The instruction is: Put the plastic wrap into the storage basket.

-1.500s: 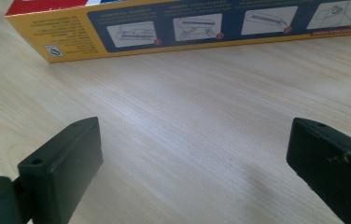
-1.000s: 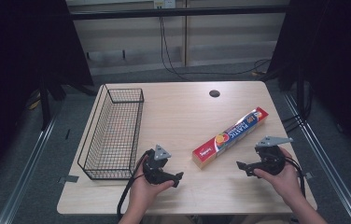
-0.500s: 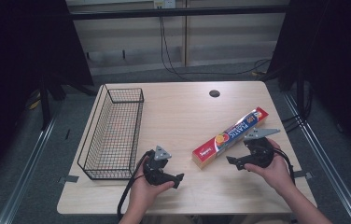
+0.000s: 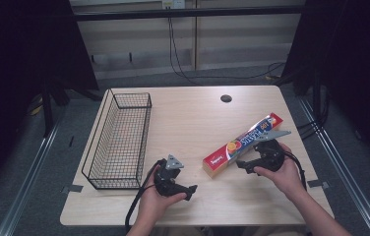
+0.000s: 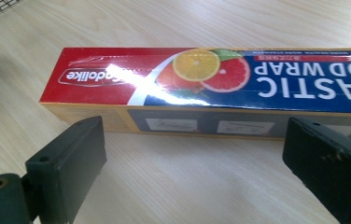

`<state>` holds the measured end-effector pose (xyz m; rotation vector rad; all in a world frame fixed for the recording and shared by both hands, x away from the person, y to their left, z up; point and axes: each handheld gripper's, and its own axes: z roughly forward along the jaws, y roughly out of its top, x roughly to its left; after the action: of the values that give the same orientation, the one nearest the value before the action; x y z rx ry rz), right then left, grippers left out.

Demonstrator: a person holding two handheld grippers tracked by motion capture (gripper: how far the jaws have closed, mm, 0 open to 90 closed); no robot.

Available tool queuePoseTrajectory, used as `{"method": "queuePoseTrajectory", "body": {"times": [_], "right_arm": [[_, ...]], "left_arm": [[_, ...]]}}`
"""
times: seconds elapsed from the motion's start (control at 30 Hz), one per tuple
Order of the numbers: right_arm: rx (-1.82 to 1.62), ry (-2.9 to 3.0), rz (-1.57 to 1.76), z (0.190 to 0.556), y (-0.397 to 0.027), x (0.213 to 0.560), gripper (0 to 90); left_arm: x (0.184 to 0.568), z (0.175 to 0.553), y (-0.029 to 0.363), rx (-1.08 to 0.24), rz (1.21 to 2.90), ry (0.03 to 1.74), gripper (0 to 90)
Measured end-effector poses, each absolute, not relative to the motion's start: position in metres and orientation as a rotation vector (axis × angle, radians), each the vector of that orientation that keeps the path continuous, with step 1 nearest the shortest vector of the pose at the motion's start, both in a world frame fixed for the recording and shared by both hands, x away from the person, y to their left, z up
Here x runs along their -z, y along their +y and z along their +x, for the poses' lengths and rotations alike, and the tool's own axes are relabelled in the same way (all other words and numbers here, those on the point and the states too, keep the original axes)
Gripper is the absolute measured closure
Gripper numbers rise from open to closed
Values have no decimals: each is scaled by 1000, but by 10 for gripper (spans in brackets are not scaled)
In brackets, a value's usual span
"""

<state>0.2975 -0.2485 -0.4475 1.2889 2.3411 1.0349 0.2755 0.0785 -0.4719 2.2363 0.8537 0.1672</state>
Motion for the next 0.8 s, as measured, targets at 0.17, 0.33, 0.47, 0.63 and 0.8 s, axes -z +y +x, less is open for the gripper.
{"method": "queuePoseTrajectory", "body": {"times": [0.17, 0.33, 0.47, 0.63, 0.8], "right_arm": [[-1053, 2319, 1294, 291, -258, 445, 55], [-1067, 2301, 1295, 287, -268, 445, 54], [-1070, 2287, 1302, 282, -275, 445, 55], [-1095, 2263, 1318, 275, -284, 449, 52], [-1098, 2264, 1336, 270, -291, 455, 51]], "left_arm": [[469, 278, 63, -157, 2210, 821, 1], [466, 279, 51, -133, 2201, 802, 1], [464, 286, 39, -154, 2195, 787, 8], [464, 293, 25, -173, 2204, 759, 24], [465, 302, 8, -188, 2242, 734, 43]]}}
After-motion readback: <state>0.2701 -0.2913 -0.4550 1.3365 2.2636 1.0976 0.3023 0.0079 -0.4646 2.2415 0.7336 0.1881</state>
